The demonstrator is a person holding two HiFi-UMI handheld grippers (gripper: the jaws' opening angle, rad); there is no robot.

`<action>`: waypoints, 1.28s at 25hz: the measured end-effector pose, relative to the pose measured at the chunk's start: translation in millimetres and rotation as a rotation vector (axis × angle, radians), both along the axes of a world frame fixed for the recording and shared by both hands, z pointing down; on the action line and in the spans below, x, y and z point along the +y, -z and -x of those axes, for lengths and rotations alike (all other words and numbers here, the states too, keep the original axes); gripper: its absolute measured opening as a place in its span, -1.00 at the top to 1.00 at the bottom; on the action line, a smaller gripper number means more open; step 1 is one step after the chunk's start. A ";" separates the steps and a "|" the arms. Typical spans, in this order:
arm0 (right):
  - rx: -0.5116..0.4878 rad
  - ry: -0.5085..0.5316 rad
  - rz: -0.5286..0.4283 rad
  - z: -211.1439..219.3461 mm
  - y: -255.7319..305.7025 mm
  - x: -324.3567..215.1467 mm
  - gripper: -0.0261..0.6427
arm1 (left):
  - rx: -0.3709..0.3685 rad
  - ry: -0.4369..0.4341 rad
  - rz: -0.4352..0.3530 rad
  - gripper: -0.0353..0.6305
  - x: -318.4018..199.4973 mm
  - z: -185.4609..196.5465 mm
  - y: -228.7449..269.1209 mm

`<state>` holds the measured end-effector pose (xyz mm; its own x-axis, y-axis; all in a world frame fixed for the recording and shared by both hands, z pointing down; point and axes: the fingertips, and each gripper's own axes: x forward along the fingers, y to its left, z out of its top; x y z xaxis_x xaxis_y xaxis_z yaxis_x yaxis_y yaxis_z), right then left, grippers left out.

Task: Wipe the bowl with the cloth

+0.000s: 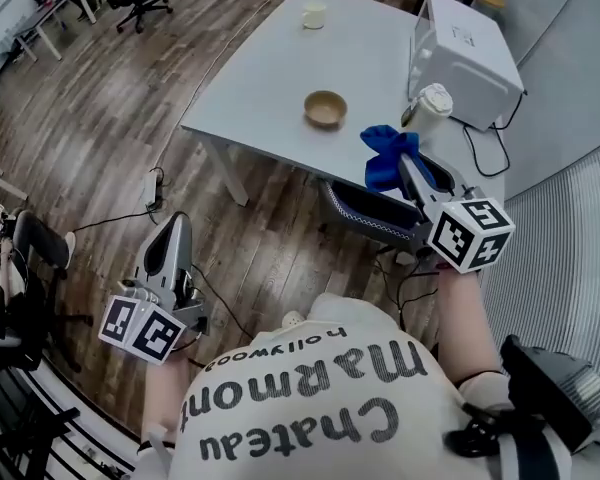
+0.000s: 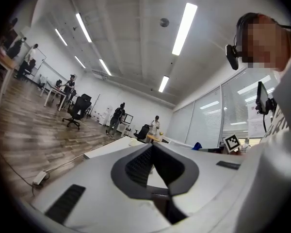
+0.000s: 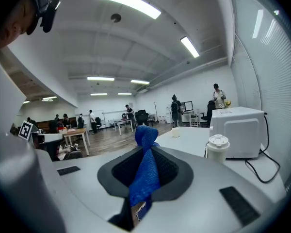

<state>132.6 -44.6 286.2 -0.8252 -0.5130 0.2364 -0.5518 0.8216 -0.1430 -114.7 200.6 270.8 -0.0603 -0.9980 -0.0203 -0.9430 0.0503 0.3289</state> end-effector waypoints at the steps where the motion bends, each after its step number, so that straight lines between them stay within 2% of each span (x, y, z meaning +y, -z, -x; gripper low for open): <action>1: 0.011 -0.002 0.000 3.5 -0.9 0.4 0.79 | 0.004 -0.008 0.013 0.90 -3.0 4.3 -2.2; 5: 0.059 -0.008 0.008 21.3 -6.9 -7.7 0.79 | 0.020 -0.049 0.060 0.90 -22.4 20.1 -12.4; 8: 0.089 -0.016 0.011 29.8 -15.0 -16.4 0.79 | 0.033 -0.070 0.063 0.90 -36.0 27.6 -17.2; 16: 0.097 -0.017 0.035 76.6 -35.0 -57.8 0.79 | 0.029 -0.116 0.081 0.90 -84.2 60.5 -27.0; 21: 0.077 -0.013 0.051 113.3 -41.2 -92.8 0.79 | 0.029 -0.152 0.101 0.90 -133.3 86.5 -31.5; 25: 0.054 -0.033 0.069 126.4 -47.8 -122.7 0.79 | 0.027 -0.191 0.130 0.90 -181.5 99.1 -40.0; 32: 0.026 -0.068 0.134 138.5 -70.3 -167.7 0.79 | 0.042 -0.281 0.192 0.90 -260.7 97.0 -60.7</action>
